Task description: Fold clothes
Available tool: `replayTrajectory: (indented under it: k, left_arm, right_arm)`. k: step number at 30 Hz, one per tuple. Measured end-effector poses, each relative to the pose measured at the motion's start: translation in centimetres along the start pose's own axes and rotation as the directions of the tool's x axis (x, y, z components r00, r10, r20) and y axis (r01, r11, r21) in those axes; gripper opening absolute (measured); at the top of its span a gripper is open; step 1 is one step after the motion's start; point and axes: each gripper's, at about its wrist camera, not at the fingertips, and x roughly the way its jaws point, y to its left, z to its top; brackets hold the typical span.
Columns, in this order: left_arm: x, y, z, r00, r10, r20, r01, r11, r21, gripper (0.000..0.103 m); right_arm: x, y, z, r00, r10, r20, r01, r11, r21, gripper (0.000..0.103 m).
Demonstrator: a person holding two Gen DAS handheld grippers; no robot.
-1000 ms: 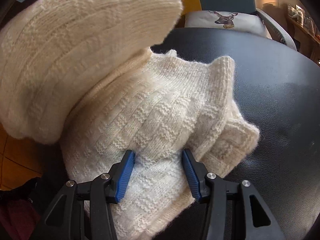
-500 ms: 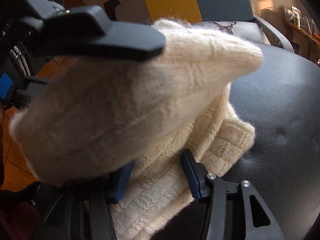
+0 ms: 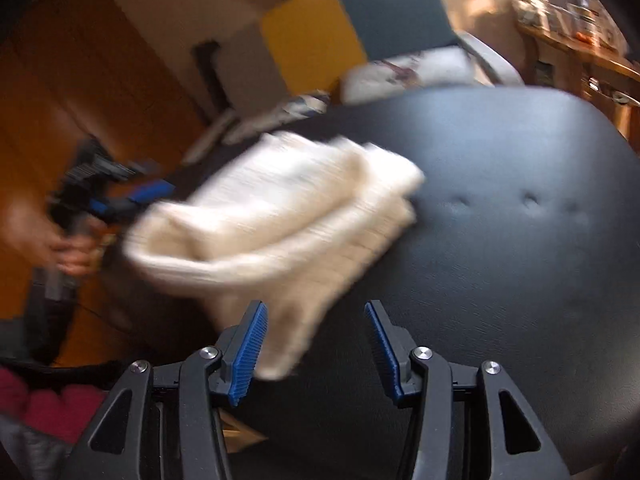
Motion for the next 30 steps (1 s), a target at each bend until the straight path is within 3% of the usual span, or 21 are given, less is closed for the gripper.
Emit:
replayTrajectory:
  k: [2, 4, 6, 8, 10, 15, 17, 21, 22, 24, 26, 28, 30]
  left_arm:
    - [-0.6, 1.4, -1.0, 0.999, 0.051, 0.014, -0.051, 0.998, 0.042, 0.040]
    - [-0.5, 2.3, -2.1, 0.998, 0.062, 0.011, -0.063, 0.995, 0.078, 0.040]
    - [-0.9, 2.2, -3.6, 0.998, 0.069, 0.008, -0.069, 0.981, 0.183, 0.040]
    - [-0.9, 1.4, -5.1, 0.996, 0.087, -0.003, -0.082, 0.943, 0.322, 0.040]
    - [-0.7, 0.3, -6.9, 0.994, 0.103, -0.023, -0.080, 0.882, 0.464, 0.040]
    - [2.0, -1.9, -10.5, 0.982, 0.188, -0.029, -0.106, 0.666, 0.739, 0.040]
    - [3.6, -2.1, -11.0, 0.976, 0.213, -0.037, -0.104, 0.612, 0.784, 0.040]
    - [6.6, -1.8, -11.6, 0.957, 0.290, -0.013, -0.139, 0.499, 0.855, 0.040]
    - [7.0, -1.8, -11.7, 0.953, 0.302, -0.004, -0.147, 0.475, 0.867, 0.040]
    - [7.5, -1.6, -11.8, 0.947, 0.320, 0.017, -0.163, 0.434, 0.886, 0.019]
    - [7.3, -1.5, -12.1, 0.945, 0.325, 0.030, -0.162, 0.388, 0.907, 0.010]
    - [6.8, -1.4, -12.6, 0.944, 0.328, 0.036, -0.153, 0.338, 0.929, 0.008]
    - [6.6, -1.1, -13.8, 0.938, 0.346, 0.026, -0.126, 0.269, 0.955, 0.007]
  right_arm:
    - [2.7, 3.6, 3.6, 0.995, 0.095, 0.008, -0.094, 0.993, -0.078, 0.055]
    - [4.4, 6.6, 5.5, 0.984, 0.174, -0.040, -0.178, 0.975, -0.133, 0.055]
    - [6.6, 8.5, 6.5, 0.978, 0.181, -0.101, -0.195, 0.968, -0.155, 0.055]
    - [8.5, 9.6, 7.2, 0.970, 0.179, -0.165, -0.205, 0.966, -0.160, 0.055]
    - [10.3, 9.6, 7.6, 0.955, 0.183, -0.231, -0.218, 0.966, -0.136, 0.055]
    - [12.4, 9.3, 9.0, 0.928, 0.173, -0.330, -0.202, 0.978, -0.054, 0.055]
    - [13.1, 9.0, 9.4, 0.902, 0.215, -0.374, -0.233, 0.972, -0.002, 0.055]
    - [15.5, 7.5, 8.6, 0.909, 0.203, -0.365, -0.174, 0.979, 0.110, 0.054]
    - [15.8, 7.3, 8.2, 0.914, 0.195, -0.356, -0.162, 0.980, 0.119, 0.049]
    - [15.6, 7.6, 7.2, 0.922, 0.113, -0.371, -0.099, 0.994, 0.055, 0.008]
    - [15.0, 7.8, 6.2, 0.924, 0.053, -0.378, -0.056, 0.998, 0.003, 0.006]
    - [14.0, 7.9, 5.3, 0.926, 0.029, -0.376, -0.040, 0.999, -0.021, 0.006]
    - [14.1, 7.1, 3.7, 0.918, -0.025, -0.396, 0.011, 0.999, -0.038, 0.005]
